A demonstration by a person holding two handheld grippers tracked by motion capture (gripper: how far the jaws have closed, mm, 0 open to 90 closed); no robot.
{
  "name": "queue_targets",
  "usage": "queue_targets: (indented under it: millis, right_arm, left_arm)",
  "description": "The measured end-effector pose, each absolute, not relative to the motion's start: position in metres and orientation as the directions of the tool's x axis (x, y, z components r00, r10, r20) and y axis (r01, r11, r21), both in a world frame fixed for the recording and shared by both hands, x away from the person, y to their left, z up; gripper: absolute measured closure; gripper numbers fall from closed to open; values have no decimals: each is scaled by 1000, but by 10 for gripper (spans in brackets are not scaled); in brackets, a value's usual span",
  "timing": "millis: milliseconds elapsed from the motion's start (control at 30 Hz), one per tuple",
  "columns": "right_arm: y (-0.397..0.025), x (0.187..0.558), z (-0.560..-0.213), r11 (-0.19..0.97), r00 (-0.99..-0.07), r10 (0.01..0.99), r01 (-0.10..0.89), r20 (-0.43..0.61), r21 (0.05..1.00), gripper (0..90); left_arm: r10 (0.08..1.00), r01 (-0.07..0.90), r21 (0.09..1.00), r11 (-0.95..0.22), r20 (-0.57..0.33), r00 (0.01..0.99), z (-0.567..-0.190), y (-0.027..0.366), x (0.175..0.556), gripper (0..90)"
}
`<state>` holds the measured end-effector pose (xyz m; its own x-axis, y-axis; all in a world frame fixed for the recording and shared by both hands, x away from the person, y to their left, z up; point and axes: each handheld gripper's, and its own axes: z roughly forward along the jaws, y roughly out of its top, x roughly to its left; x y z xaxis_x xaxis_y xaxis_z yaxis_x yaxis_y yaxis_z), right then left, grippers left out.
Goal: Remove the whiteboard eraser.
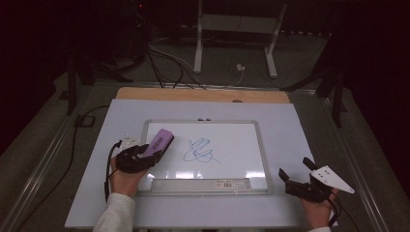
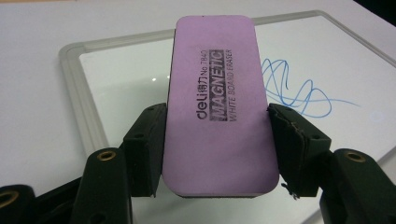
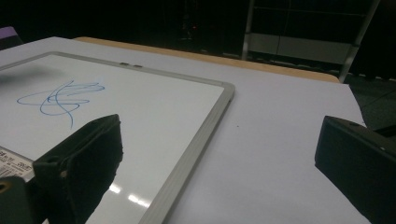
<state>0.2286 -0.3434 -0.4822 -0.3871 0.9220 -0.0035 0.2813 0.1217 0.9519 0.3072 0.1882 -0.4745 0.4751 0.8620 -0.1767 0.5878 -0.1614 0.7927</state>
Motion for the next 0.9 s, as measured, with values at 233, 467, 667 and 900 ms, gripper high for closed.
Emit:
queue_targets:
  millis: [233, 467, 667, 900]
  right_arm:
    - [-343, 229, -483, 123, -389, 921, 281, -5, 952, 15]
    - [-343, 229, -483, 121, -387, 922, 283, -2, 951, 15]
    - [-343, 230, -483, 121, -386, 923, 284, -3, 951, 15]
    - [-344, 229, -482, 119, -383, 924, 284, -1, 952, 15]
  left_arm:
    - [859, 581, 795, -172, -167, 483, -477, 180, 317, 418]
    - [862, 577, 798, -173, -161, 480, -480, 175, 325, 417]
    - [863, 572, 799, -187, -144, 484, -481, 169, 330, 418]
    - [863, 563, 806, -183, -143, 485, -481, 164, 334, 418]
